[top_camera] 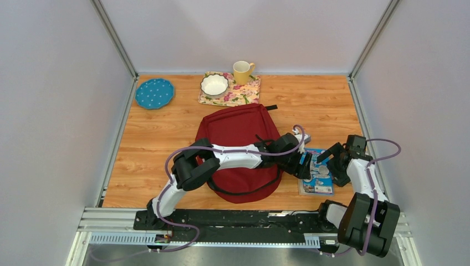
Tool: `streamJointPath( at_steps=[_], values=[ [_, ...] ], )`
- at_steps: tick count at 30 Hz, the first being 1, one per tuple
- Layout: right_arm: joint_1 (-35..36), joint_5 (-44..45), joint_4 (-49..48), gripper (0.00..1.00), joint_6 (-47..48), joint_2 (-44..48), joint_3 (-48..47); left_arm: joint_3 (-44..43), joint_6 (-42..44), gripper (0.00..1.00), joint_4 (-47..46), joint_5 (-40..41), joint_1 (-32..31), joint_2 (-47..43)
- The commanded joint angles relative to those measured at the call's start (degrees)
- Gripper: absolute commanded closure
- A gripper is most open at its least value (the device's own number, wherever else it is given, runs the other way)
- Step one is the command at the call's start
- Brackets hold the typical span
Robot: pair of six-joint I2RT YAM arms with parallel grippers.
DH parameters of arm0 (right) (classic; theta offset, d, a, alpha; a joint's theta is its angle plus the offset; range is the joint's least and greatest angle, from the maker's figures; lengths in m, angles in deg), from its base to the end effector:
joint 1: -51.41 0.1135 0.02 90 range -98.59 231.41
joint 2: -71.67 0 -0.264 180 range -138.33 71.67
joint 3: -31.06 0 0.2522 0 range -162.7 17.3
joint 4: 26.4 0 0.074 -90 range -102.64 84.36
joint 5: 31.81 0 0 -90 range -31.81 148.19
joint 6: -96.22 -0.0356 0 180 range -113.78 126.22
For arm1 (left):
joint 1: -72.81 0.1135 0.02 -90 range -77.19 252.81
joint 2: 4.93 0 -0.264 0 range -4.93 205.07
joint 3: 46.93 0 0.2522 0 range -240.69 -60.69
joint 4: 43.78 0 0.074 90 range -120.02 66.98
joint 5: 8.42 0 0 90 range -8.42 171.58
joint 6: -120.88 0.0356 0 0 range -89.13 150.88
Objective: Pack the student bag
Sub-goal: Pick up the book from the center of the board.
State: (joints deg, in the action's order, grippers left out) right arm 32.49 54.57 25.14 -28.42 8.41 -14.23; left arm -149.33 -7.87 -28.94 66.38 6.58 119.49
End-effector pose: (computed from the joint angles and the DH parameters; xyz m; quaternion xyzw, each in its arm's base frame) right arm 0.1705 -0.0561 0.1689 0.4381 0.8806 0.0551 0.1718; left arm 0.1888 -0.4519 0.1717 0.2680 0.8471 -0.4237 0.1761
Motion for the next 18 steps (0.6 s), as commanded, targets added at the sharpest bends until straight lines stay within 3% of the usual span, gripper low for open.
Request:
streamJointPath(
  at_steps=[1, 6, 15, 18],
  values=[
    [-0.1, -12.4, -2.5, 0.02, -1.8, 1.7, 2.5, -3.6, -3.4, 0.20, 2.3, -0.6, 0.1, 2.0],
    [-0.1, -15.7, -3.0, 0.03, -3.8, 7.5, 4.8, -5.6, -3.3, 0.20, 6.7, 2.2, 0.3, 3.9],
    [-0.1, -17.6, -3.4, 0.05, -2.2, 9.0, 6.7, -2.4, -8.1, 0.20, -4.8, -5.5, 1.0, 3.8],
    [-0.1, -18.2, -3.9, 0.05, -1.3, 7.9, 7.2, -1.5, -7.8, 0.25, -5.0, -5.5, 1.0, 2.3]
  ],
)
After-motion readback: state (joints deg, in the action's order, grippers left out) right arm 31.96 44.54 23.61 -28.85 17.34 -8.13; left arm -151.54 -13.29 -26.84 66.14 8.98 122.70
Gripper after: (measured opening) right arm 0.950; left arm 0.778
